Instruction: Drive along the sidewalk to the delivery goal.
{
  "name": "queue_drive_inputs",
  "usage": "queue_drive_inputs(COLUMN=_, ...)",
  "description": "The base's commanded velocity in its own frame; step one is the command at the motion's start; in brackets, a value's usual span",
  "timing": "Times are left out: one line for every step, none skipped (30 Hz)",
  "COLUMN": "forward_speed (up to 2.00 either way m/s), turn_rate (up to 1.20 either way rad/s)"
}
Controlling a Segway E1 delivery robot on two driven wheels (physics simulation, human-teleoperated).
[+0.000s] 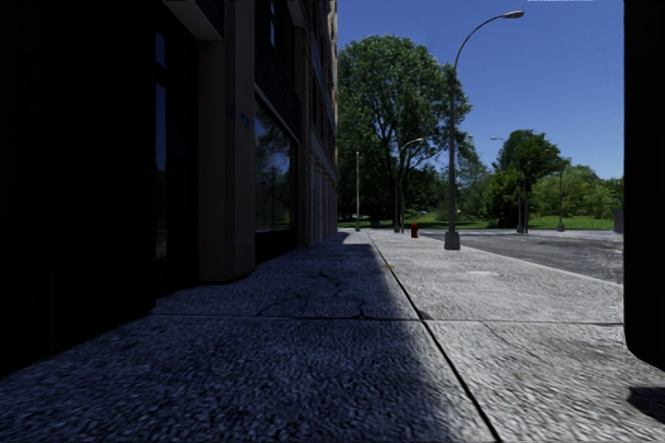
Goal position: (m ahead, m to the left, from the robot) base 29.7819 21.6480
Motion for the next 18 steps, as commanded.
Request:
queue_drive_inputs(forward_speed=2.0, turn_rate=-0.25)
queue_drive_inputs(forward_speed=2.0, turn_rate=-0.25)
queue_drive_inputs(forward_speed=2.0, turn_rate=-0.25)
queue_drive_inputs(forward_speed=2.0, turn_rate=-0.25)
queue_drive_inputs(forward_speed=2.0, turn_rate=-0.23)
queue_drive_inputs(forward_speed=2.0, turn_rate=-0.2)
queue_drive_inputs(forward_speed=2.0, turn_rate=-0.2)
queue_drive_inputs(forward_speed=2.0, turn_rate=-0.14)
queue_drive_inputs(forward_speed=2.0, turn_rate=-0.11)
queue_drive_inputs(forward_speed=2.0, turn_rate=-0.1)
queue_drive_inputs(forward_speed=2.0, turn_rate=-0.1)
queue_drive_inputs(forward_speed=2.0, turn_rate=-0.09)
queue_drive_inputs(forward_speed=2.0, turn_rate=-0.09)
queue_drive_inputs(forward_speed=2.0, turn_rate=-0.09)
queue_drive_inputs(forward_speed=2.0, turn_rate=-0.09)
queue_drive_inputs(forward_speed=2.0, turn_rate=-0.09)
queue_drive_inputs(forward_speed=2.0, turn_rate=-0.09)
queue_drive_inputs(forward_speed=2.0, turn_rate=-0.12)
